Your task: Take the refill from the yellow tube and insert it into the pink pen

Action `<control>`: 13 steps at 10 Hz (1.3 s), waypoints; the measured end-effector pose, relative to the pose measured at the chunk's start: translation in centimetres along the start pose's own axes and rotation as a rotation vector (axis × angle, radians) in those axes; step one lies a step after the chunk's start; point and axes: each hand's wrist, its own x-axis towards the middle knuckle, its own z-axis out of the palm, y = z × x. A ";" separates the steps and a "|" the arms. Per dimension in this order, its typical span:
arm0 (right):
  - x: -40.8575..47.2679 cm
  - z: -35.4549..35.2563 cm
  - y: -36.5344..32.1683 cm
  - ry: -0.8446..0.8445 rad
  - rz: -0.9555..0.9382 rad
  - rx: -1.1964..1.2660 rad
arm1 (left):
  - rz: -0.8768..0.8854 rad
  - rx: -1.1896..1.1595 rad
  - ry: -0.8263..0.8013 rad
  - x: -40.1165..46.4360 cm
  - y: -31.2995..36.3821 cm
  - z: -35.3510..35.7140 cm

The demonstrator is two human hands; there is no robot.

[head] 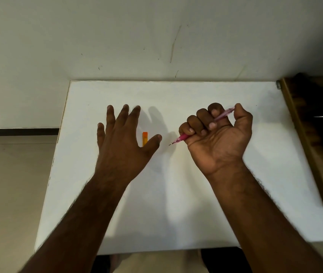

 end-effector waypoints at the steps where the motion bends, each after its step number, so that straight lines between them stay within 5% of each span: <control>1: 0.0 0.1 0.0 -0.002 -0.005 -0.010 | 0.001 0.001 -0.002 0.0 0.0 0.0; 13: 0.0 0.2 -0.1 0.042 0.016 -0.037 | -0.006 0.007 -0.008 0.0 0.1 -0.1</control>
